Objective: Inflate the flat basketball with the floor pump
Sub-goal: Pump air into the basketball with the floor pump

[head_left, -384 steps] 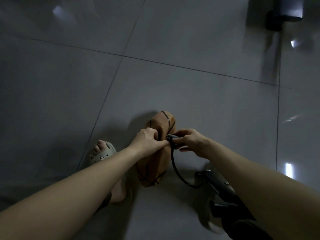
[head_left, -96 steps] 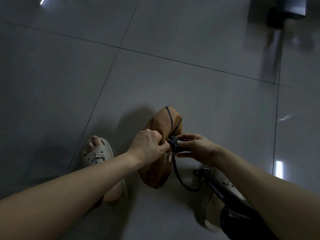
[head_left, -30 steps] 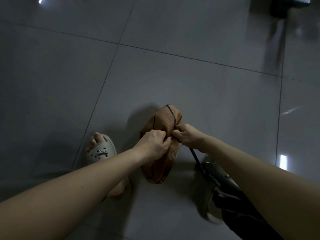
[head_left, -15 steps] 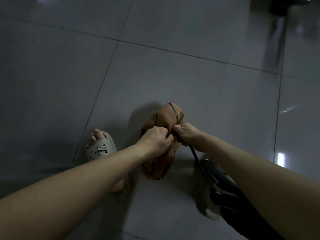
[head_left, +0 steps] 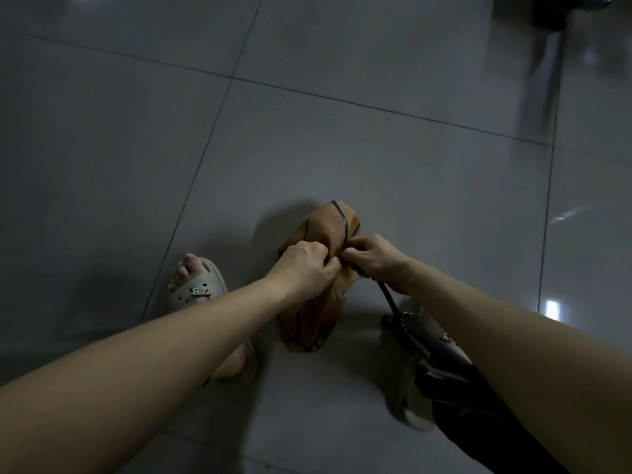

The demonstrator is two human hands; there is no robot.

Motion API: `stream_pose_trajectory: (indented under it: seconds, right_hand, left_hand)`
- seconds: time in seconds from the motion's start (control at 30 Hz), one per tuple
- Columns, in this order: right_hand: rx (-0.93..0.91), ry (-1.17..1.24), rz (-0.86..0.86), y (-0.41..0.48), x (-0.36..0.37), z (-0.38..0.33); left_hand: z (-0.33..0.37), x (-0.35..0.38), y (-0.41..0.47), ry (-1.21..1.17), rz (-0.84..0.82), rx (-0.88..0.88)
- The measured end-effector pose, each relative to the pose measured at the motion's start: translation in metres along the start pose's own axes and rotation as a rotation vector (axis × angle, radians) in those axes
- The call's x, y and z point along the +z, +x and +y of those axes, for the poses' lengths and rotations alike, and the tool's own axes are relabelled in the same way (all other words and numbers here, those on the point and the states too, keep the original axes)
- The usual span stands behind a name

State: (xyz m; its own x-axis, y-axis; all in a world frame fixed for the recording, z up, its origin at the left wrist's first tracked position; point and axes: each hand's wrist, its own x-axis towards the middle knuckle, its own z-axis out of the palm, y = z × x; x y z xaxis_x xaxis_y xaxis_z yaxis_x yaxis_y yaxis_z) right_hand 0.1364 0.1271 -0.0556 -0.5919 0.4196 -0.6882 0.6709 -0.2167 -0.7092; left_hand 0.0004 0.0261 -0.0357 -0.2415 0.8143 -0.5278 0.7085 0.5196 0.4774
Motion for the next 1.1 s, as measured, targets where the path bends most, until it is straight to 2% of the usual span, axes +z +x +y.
stream_pose_trajectory:
  seconds: [0.1,0.17,0.27,0.47,0.57,0.63,0.7,0.73,0.8,0.97,1.1]
  right_hand:
    - [-0.032,-0.067,0.033,0.002,0.003,-0.002]
    - [-0.025,-0.101,0.052,0.003,0.004,-0.002]
    - [0.005,-0.102,0.066,0.005,0.004,0.002]
    - [0.028,0.041,0.112,0.0,0.001,0.007]
    - [0.02,0.052,0.107,-0.004,-0.002,0.011]
    - [0.013,0.055,0.103,-0.006,-0.005,0.013]
    - [0.003,0.017,0.096,-0.005,-0.008,0.015]
    - [0.001,-0.011,0.09,-0.004,-0.009,0.015]
    - [-0.009,-0.047,0.086,-0.001,-0.008,0.013]
    - [-0.021,-0.088,0.123,0.001,-0.003,0.015]
    - [-0.029,-0.1,0.116,0.003,0.002,0.013]
  left_hand:
    - [0.003,0.001,-0.002,0.11,0.061,0.013]
    - [0.004,0.002,-0.003,0.23,0.14,0.096]
    - [0.009,0.001,-0.003,0.254,0.204,0.233]
    - [0.017,-0.003,0.011,0.196,-0.014,0.204]
    - [0.018,-0.008,0.02,0.246,-0.127,0.255]
    - [0.018,-0.013,0.027,0.453,-0.143,0.332]
    - [0.015,-0.018,0.031,0.736,-0.089,0.427]
    - [0.013,-0.021,0.032,0.801,-0.071,0.451]
    - [0.006,-0.025,0.034,0.768,-0.074,0.443]
    - [0.0,-0.019,0.04,0.486,-0.16,0.409]
    - [-0.012,-0.022,0.045,0.474,-0.119,0.457]
